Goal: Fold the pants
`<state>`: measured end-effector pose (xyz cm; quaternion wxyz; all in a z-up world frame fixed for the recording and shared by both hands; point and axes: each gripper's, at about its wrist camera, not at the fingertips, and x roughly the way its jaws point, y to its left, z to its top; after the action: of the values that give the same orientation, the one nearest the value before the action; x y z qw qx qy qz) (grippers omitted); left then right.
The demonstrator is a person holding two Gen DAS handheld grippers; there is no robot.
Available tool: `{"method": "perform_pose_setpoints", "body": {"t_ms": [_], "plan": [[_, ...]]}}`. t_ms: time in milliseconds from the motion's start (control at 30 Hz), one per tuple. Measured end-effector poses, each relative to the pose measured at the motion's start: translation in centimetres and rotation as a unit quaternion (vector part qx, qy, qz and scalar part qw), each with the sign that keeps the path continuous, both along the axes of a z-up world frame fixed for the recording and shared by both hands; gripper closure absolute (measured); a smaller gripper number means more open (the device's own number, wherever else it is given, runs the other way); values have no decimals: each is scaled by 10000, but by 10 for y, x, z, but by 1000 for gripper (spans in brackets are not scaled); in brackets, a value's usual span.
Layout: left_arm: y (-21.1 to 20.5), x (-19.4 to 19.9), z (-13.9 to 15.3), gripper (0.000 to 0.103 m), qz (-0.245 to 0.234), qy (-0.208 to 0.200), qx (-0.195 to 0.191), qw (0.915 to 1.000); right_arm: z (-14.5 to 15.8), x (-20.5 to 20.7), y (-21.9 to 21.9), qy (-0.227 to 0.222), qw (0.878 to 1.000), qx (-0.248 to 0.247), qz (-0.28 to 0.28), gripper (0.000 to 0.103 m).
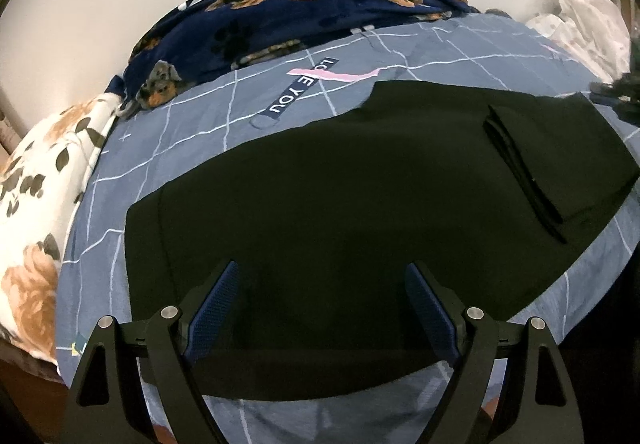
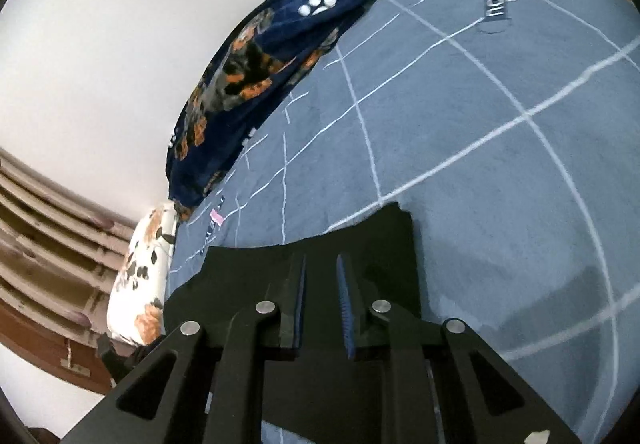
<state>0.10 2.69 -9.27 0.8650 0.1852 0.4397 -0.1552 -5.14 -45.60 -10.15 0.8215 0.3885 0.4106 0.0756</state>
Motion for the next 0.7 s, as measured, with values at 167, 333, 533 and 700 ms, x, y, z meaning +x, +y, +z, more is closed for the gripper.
{"method": "perform_pose_setpoints", "body": {"t_ms": [167, 333, 533, 700], "plan": [[-3, -1, -3, 18, -9, 32, 78, 10000, -34, 8, -16, 546, 9984, -30, -104, 103], [-3, 1, -8, 18, 18, 105, 128, 9999, -42, 5, -27, 494, 9972, 520, -228, 103], [-3, 0, -6, 18, -22, 28, 144, 9999, -24, -36, -27, -286, 9927, 1166, -98, 92], [-4, 1, -6, 18, -54, 116, 43, 9999, -22, -87, -8, -340, 9917, 1139, 483, 92]]}}
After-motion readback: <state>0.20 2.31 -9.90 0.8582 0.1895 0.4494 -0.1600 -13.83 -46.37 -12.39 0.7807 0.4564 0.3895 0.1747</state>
